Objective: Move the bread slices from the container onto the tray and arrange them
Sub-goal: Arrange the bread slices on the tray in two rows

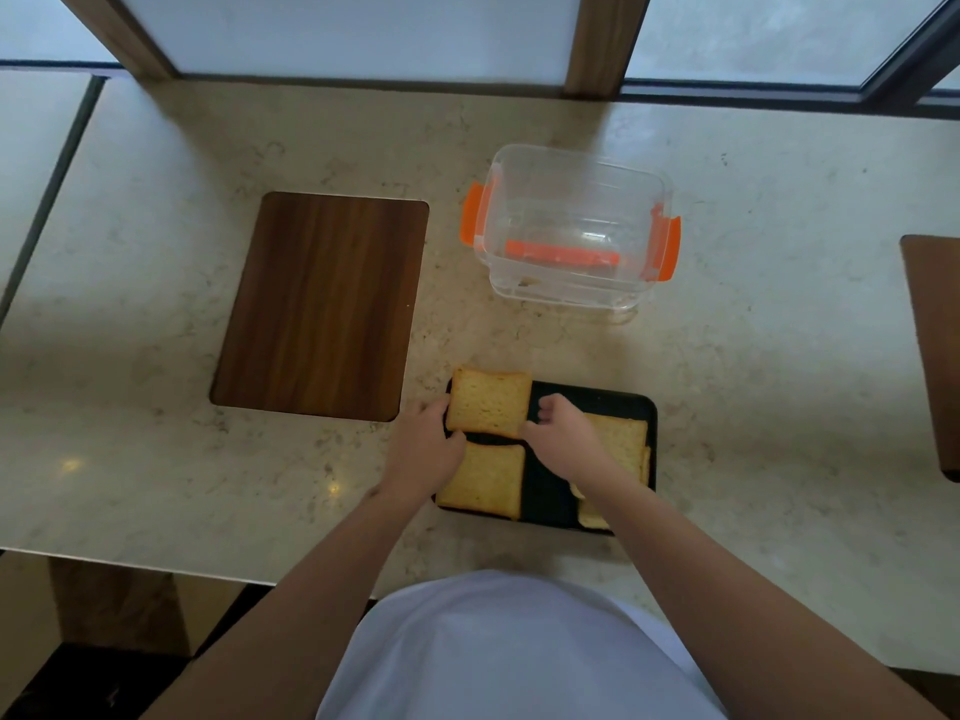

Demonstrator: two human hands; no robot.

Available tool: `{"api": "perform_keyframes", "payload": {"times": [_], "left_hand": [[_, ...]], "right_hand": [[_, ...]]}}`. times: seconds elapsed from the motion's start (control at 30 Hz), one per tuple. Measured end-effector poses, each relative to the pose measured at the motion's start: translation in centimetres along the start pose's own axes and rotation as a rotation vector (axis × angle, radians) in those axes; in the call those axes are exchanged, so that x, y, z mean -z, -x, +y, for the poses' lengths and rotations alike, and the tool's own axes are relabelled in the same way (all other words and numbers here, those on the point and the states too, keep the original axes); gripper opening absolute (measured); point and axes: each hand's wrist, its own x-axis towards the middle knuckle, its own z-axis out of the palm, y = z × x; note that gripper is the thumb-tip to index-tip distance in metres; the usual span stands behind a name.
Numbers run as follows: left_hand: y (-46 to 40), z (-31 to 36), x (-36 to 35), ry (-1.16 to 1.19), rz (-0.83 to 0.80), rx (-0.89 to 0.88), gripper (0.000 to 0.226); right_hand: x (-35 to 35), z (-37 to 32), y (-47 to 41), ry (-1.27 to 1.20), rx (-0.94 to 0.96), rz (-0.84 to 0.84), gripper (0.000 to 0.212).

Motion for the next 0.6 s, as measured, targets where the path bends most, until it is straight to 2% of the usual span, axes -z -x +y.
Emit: {"api": "perform_keyframes", "payload": {"times": [0.13, 0.23, 0.37, 0.53, 0.6], "left_hand": [[-0.5, 0.8, -0.6, -0.034, 0.000, 0.087, 0.057], [-0.4, 0.9, -1.0, -0.055, 0.026, 0.116, 0.054], [-0.3, 0.7, -1.2, -0.053, 0.031, 0.116, 0.052], [-0.6, 1.0, -1.0, -0.130, 0.089, 0.038, 0.046], [-0.9, 1.0, -0.9, -0.244, 0.156, -0.134, 0.048]], "right_hand": [[-0.4, -0.9, -0.3, 0.061, 0.007, -0.016, 0.035], [-0.6, -1.0, -0.2, 0.071, -0.028, -0.063, 0.034], [-0.6, -1.1, -0.1, 0.086, -0.048, -0.081, 0.021], [-0.4, -1.4, -0.1, 0.168, -0.019, -0.054, 0.018], [-0.3, -1.3, 0.3, 0.245, 0.103, 0.031, 0.037]]}}
